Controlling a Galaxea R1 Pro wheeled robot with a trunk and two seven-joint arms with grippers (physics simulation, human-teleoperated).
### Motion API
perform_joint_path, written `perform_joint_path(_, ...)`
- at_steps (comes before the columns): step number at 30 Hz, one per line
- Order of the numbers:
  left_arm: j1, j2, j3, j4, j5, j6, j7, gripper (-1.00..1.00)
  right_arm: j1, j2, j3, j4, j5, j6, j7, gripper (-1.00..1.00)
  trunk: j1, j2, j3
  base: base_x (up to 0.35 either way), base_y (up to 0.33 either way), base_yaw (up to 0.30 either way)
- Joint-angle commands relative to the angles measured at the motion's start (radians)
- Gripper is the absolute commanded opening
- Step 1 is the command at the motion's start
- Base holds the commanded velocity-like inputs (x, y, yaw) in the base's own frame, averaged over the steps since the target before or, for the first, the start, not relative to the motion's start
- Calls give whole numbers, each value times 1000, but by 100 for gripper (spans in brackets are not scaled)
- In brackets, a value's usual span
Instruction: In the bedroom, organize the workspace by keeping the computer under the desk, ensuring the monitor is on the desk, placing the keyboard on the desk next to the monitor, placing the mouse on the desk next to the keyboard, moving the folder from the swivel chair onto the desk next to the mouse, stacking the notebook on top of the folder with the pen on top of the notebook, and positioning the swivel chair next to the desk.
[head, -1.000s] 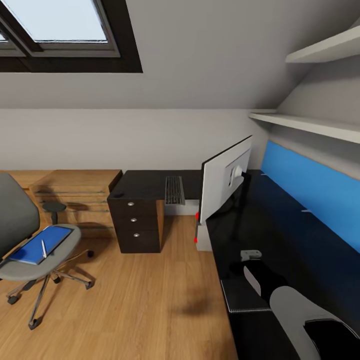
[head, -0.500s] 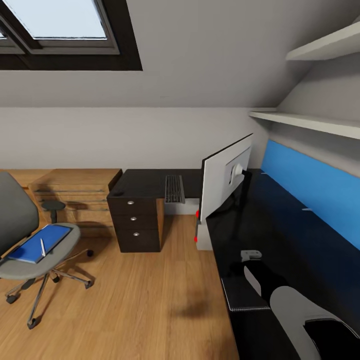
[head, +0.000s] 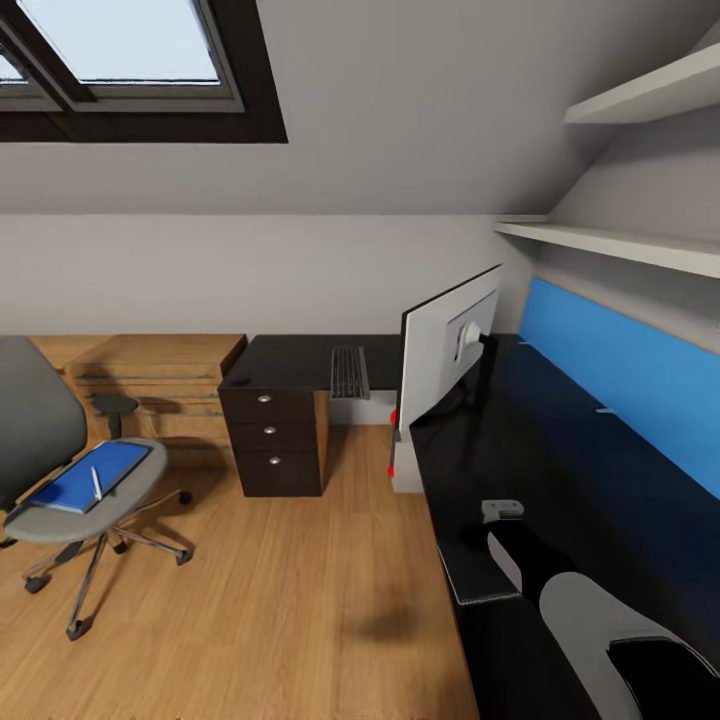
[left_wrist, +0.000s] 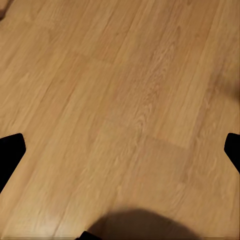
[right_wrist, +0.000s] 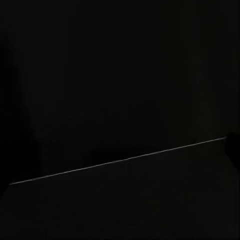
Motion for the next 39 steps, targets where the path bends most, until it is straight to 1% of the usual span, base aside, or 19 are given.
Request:
perform_joint_path(1, -1, 1, -8, 0, 11, -6, 6, 100, 1, -1, 10, 2, -9, 11, -3, 100, 0, -1, -1, -80, 0, 0)
perform_joint_path(10, -1, 1, -8, 0, 11, -6, 6, 100, 1, 0, 14, 2, -7, 10, -2, 100, 0, -1, -1, -30, 0, 0)
perform_joint_path(15, -1, 1, -8, 0, 10, -6, 6, 100, 1, 0, 15, 1, -7, 10, -2, 100, 0, -1, -1, -169, 0, 0)
perform_joint_path(23, -1, 1, -8, 0, 10, -6, 6, 100, 1, 0, 16, 1, -7, 9, -2, 100, 0, -1, -1, -232, 0, 0)
perform_joint_path(39, -1, 1, -8, 1, 9, -6, 6, 100, 1, 0, 16, 1, -7, 8, -11, 100, 0, -1, -1, -313, 0, 0)
